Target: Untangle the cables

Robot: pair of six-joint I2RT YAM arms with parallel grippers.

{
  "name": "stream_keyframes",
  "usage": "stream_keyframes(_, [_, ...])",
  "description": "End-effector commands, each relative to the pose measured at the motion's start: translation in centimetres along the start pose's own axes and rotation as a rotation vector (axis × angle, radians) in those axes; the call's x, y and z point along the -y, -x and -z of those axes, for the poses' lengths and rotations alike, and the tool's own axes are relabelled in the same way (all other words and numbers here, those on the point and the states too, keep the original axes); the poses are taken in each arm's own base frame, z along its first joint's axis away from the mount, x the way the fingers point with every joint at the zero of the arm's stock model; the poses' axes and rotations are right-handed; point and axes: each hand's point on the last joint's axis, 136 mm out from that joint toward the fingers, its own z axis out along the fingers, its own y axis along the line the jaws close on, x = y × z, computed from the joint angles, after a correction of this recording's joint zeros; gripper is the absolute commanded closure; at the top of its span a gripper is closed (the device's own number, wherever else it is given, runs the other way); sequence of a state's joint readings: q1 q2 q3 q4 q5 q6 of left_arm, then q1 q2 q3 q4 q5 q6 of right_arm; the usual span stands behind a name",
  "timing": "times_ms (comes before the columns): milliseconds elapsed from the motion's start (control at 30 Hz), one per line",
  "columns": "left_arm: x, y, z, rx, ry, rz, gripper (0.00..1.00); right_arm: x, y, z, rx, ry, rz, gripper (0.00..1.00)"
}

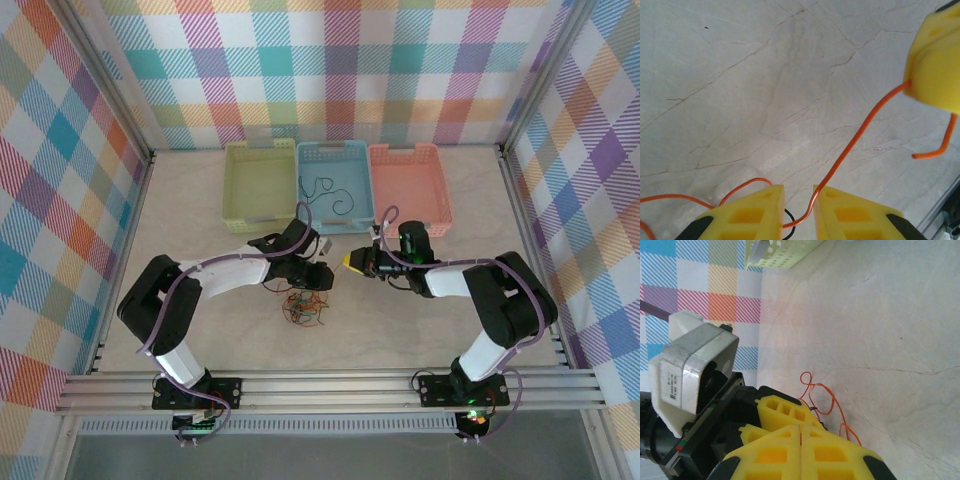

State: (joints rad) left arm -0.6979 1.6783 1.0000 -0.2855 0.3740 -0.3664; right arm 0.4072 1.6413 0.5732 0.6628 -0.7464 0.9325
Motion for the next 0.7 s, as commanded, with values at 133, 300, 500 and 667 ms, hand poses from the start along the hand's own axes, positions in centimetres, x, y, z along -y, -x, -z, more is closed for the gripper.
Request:
stream_keyframes(133, [1.4,0.9,-0.6,-0.023,-0.061,-0.010,0.74,-0.9,0.8,0.5,0.031,0.058,0.014,1.00])
stream_keyframes(300, [1.8,1.2,-1.2,-0.037,-0.074,0.000,0.70,-0.8,0.9,0.5,0.030,0.056,0.009,1.00])
stream_keyframes(500, [1.8,1.3,-2.2,-0.056,-0.067,0.006,0.68,-0.8,0.9,0.5,0.034,0.055,0.009,1.00])
stream_keyframes(667, [1.9,1.1,-2.3,-0.072,-0.071,0.007,0.69,-0.8,1.0,0.8,0.048,0.055,0.009,1.00])
